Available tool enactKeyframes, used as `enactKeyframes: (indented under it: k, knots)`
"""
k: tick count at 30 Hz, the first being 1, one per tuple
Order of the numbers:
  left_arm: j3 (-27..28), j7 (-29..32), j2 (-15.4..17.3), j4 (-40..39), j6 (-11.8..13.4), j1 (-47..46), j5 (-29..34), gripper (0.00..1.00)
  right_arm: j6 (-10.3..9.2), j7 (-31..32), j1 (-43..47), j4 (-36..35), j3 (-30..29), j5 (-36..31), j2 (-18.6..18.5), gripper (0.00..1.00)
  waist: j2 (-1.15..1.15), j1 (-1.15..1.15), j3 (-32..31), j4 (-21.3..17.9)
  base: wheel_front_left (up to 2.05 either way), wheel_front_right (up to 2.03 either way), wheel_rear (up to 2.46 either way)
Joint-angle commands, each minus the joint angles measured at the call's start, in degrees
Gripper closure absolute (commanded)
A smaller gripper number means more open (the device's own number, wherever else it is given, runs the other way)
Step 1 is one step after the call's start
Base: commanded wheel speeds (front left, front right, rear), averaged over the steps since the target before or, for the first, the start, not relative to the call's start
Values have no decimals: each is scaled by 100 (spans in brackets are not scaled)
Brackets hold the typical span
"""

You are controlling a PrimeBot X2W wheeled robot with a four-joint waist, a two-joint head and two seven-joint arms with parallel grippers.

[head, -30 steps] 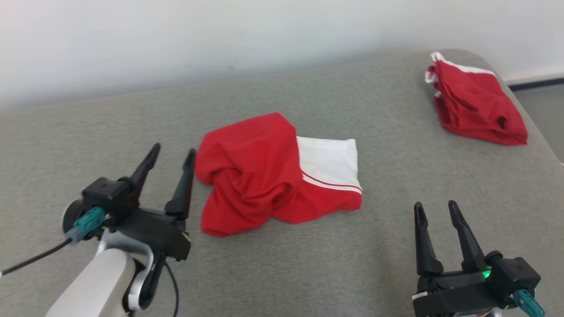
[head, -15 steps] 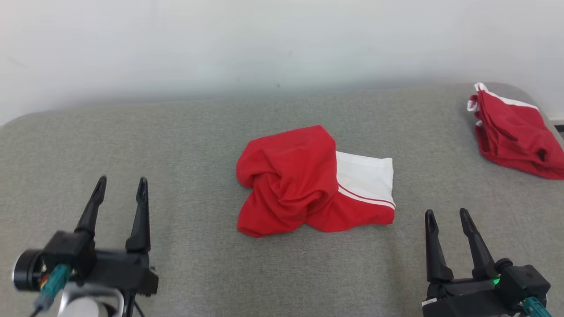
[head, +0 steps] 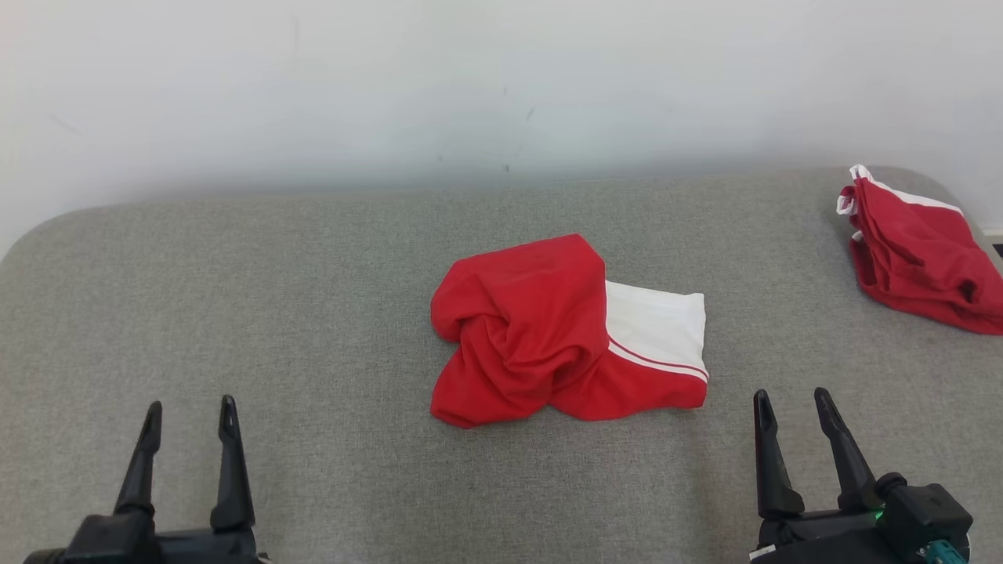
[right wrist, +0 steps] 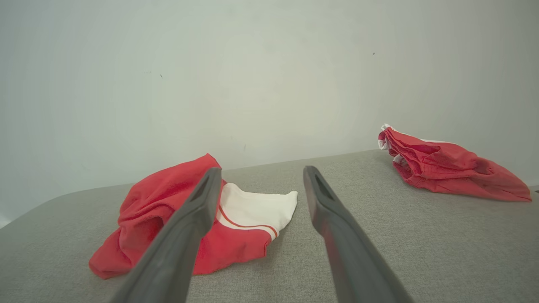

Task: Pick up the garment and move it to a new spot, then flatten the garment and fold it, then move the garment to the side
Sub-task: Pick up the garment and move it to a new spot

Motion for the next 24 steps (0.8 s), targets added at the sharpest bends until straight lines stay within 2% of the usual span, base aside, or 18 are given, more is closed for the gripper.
enactKeyframes:
  k: [1,11,15,24]
  knots:
    - [80,-18,-98,-34,-74,134,139,0,-15,0,54,12,6,-3,16,0,0,0,-16,0,0,0,0]
    - [484,-19,-659,81,-499,442,640,0,-15,0,167,117,49,-1,60,0,0,0,-50,9,0,0,0]
    - [608,-19,-799,159,-687,460,813,0,-15,0,167,175,57,15,67,0,0,0,-51,8,0,0,0]
    - [895,-18,-1014,247,-931,477,994,0,-15,0,172,303,40,-1,76,0,0,0,-77,14,0,0,0]
